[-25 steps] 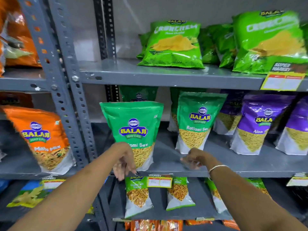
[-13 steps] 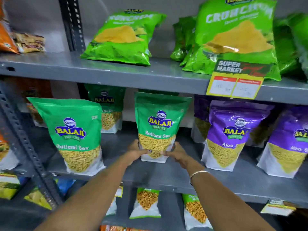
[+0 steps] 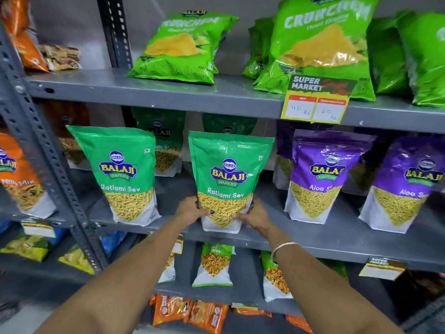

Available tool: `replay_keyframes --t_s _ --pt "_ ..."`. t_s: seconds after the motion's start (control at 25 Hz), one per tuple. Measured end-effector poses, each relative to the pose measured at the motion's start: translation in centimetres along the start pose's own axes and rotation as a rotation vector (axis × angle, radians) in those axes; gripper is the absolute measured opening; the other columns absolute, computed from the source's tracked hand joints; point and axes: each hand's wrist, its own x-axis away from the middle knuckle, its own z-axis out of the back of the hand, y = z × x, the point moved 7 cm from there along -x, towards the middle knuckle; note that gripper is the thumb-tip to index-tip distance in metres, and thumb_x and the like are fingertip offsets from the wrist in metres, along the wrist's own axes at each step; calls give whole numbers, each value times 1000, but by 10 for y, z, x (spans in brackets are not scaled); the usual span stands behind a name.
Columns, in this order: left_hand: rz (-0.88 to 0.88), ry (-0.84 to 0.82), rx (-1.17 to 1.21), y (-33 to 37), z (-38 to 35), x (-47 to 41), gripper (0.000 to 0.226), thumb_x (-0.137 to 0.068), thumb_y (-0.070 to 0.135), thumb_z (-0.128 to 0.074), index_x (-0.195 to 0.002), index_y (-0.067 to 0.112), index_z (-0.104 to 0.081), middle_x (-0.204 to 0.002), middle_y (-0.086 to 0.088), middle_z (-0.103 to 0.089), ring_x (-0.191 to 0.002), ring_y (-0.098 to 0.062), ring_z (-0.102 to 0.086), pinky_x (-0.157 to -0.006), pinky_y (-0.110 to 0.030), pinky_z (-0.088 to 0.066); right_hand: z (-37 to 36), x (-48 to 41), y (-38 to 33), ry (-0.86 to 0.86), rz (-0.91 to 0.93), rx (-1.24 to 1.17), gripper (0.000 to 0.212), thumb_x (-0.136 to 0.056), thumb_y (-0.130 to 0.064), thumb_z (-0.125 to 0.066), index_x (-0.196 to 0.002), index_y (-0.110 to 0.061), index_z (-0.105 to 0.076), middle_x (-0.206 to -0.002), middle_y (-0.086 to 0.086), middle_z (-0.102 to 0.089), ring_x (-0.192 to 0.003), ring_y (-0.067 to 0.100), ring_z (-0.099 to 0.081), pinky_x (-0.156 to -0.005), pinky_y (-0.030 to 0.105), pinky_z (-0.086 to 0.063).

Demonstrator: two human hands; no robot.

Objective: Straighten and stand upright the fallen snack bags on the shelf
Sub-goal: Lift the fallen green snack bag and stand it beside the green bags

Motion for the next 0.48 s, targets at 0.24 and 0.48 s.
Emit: replay_keyframes --t_s 0.24,0.48 --pt "-38 -44 -21 -5 2 1 33 -75 23 -74 -97 2 -60 -115 -18 -68 -104 -29 -63 -77 -34 -46 -4 15 -3 41 9 0 48 -69 -9 -79 -98 -22 -43 -129 16 -58 -121 33 -53 -98 49 -48" --pt "-30 -138 -24 -2 1 4 50 -78 24 -72 -119 1 -55 -125 -11 -61 -115 -29 -57 -92 -35 -47 -2 13 5 48 -23 20 72 -72 -15 -77 -130 -2 -38 -133 15 -51 -124 31 -49 -94 41 -45"
